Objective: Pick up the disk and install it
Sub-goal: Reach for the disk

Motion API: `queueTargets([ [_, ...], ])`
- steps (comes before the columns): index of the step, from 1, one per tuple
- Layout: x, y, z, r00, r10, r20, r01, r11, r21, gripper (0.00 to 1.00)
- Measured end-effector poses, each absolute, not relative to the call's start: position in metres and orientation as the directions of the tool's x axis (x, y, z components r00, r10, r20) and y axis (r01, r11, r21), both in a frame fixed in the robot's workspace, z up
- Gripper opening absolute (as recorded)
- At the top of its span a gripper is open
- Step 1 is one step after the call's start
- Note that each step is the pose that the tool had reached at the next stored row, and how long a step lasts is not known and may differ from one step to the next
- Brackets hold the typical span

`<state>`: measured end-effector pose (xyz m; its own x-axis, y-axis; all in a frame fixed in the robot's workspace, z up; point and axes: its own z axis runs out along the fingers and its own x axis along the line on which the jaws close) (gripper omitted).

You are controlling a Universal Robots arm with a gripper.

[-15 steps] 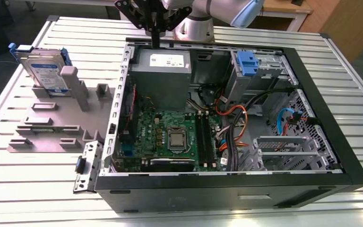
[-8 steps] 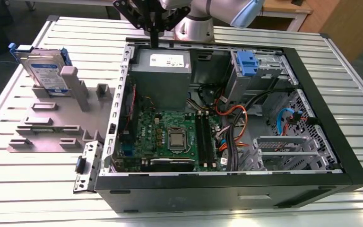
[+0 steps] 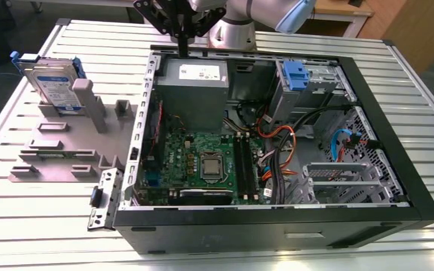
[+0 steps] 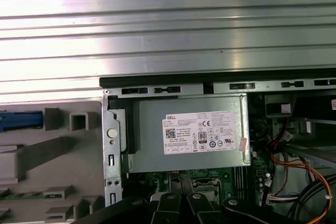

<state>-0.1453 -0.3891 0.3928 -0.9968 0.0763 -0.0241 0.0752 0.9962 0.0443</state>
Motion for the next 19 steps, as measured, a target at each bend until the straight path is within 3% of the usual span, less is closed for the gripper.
queueTargets([
  [19,-0.1496,-0.3892,0.3928,-0.997,0.076,-0.024,0.075,0.996,0.044,0.11],
])
